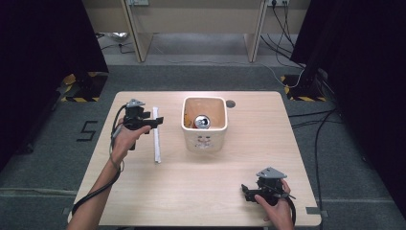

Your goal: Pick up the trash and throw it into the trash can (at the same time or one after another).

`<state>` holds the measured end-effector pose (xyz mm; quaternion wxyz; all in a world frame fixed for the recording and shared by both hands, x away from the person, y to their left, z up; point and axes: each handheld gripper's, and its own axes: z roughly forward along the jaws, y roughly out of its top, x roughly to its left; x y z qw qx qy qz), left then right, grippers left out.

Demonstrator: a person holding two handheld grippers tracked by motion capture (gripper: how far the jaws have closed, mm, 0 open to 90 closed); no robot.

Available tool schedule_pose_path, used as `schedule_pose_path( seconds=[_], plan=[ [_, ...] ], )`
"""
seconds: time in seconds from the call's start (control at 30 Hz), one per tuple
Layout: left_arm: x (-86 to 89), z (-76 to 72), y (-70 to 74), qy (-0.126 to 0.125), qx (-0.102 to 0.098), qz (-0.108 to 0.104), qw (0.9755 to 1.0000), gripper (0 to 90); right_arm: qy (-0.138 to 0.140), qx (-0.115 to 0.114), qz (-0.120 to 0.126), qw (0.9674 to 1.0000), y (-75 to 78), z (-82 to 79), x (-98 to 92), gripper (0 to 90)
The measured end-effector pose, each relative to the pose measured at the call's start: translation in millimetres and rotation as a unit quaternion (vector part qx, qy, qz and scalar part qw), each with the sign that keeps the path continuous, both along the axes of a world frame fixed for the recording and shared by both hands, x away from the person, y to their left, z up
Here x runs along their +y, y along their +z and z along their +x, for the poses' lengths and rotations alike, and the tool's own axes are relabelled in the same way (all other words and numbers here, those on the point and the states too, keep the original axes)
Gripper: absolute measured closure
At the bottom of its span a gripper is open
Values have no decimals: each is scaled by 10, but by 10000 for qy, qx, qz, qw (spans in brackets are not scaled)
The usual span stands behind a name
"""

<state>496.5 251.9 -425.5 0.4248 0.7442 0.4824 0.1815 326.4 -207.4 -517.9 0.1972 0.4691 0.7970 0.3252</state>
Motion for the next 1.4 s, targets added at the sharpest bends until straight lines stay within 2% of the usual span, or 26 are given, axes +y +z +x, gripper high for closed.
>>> schedule_pose_path(
  seconds=[0.33, 0.47, 0.63, 1.13, 1.2, 1.23, 1.3, 1.4],
  plan=[
    [45, 64, -427, 237, 336, 177, 9990, 347, 5, 4, -5, 10000, 1, 0, -1, 27],
    [56, 108, -559, 341, 457, 205, 9982, 393, -4, 12, -2, 10000, 1, -1, 1, 27],
    [59, 142, -703, 358, 613, 316, 9970, 451, -2, 11, -3, 10000, 1, 0, 0, 27],
    [47, 144, -822, 263, 825, 428, 9953, 556, -5, 9, -2, 10000, 1, -1, 1, 27],
    [30, 141, -826, 250, 799, 471, 9954, 588, -4, 9, -1, 10000, 1, -1, 1, 27],
    [22, 141, -823, 236, 789, 531, 9952, 640, -4, 9, -2, 10000, 1, -1, 1, 27],
    [11, 142, -820, 203, 755, 654, 9948, 662, -5, 11, 0, 10000, 1, -1, 1, 27],
    [38, 151, -825, 125, 774, 540, 9955, 725, -3, 7, -3, 10000, 1, -1, 1, 27]
  ],
)
